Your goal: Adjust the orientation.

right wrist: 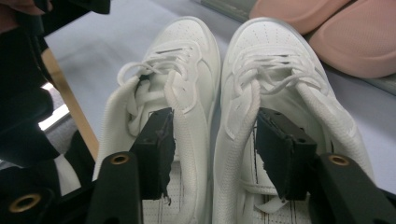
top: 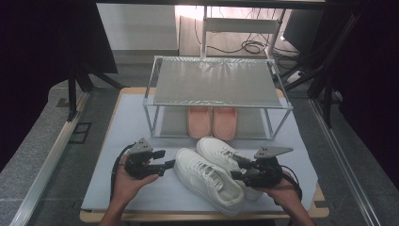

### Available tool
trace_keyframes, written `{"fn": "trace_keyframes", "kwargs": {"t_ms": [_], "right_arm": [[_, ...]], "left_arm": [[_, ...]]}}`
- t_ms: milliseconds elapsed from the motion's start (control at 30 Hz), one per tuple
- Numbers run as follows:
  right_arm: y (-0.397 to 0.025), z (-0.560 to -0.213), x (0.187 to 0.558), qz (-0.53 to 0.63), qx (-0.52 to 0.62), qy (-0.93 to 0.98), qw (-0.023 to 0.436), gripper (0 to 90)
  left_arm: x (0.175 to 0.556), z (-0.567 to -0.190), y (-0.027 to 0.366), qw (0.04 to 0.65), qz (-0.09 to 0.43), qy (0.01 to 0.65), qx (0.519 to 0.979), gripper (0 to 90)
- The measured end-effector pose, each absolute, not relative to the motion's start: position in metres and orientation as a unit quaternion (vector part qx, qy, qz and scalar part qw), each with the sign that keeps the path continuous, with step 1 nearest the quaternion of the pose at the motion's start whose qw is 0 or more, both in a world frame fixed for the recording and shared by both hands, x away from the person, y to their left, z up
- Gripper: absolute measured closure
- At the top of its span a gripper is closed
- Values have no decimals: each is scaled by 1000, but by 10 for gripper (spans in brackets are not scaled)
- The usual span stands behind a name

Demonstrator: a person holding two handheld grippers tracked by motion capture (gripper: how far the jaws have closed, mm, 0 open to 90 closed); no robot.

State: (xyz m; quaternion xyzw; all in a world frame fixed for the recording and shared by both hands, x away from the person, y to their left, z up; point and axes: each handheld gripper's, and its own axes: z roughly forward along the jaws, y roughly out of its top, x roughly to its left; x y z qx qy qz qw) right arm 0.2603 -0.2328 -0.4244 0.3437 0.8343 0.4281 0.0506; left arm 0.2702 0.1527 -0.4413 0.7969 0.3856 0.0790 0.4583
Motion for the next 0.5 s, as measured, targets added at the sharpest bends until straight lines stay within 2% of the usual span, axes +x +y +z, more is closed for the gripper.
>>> {"fn": "trace_keyframes", "kwargs": {"t_ms": [267,500], "right_arm": [[-218,-429,263,394,356,846,53,426],[-203,-425,261,359,359,858,73,381]], "left_arm": [[273,-442,156,462,75,382,797,427],[273,-440,157,464,76,379,797,427]]}}
